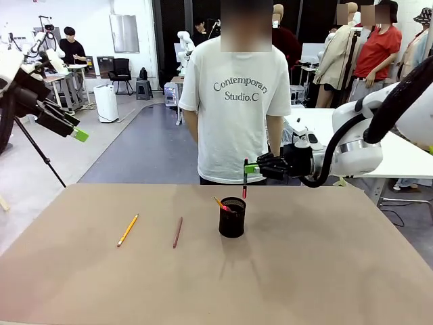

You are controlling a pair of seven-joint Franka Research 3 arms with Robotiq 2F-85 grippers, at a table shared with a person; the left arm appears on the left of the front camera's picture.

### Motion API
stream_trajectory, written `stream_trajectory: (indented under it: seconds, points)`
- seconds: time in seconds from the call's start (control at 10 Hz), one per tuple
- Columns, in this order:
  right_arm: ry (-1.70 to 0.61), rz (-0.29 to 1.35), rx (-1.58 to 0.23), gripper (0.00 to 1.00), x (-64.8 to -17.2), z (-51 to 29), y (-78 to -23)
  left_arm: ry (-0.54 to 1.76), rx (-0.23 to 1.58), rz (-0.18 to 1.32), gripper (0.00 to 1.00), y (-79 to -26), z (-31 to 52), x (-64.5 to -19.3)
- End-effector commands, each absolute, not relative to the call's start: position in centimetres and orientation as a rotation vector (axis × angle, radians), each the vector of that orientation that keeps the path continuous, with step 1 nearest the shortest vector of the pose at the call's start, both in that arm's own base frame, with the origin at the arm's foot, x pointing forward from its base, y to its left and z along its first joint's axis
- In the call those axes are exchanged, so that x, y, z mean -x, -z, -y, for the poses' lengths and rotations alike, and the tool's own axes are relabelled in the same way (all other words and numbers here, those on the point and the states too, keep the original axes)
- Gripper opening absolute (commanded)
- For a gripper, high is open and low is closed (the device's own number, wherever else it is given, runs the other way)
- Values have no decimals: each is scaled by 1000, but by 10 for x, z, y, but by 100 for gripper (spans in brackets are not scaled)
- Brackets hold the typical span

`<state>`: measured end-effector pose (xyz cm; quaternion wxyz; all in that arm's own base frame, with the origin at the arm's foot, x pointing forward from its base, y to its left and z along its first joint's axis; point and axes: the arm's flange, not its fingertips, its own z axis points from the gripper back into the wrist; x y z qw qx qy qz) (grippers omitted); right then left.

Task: Place the pens into the pen holder.
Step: Pick up a writing instrument from the table and place it into the Pen holder.

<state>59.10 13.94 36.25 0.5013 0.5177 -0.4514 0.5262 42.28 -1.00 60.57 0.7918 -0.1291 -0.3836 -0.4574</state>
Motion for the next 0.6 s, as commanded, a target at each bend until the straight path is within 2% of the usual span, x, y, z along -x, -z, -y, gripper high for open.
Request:
stream_trajectory:
  seconds: [0.0,0.5]
  points:
    - [-1287,1128,-1253,0,-601,-155,-357,988,292,840,100,-606,10,-423]
    - [-1317,1138,-1253,0,-605,-170,-345,988,292,840,100,-606,10,-423]
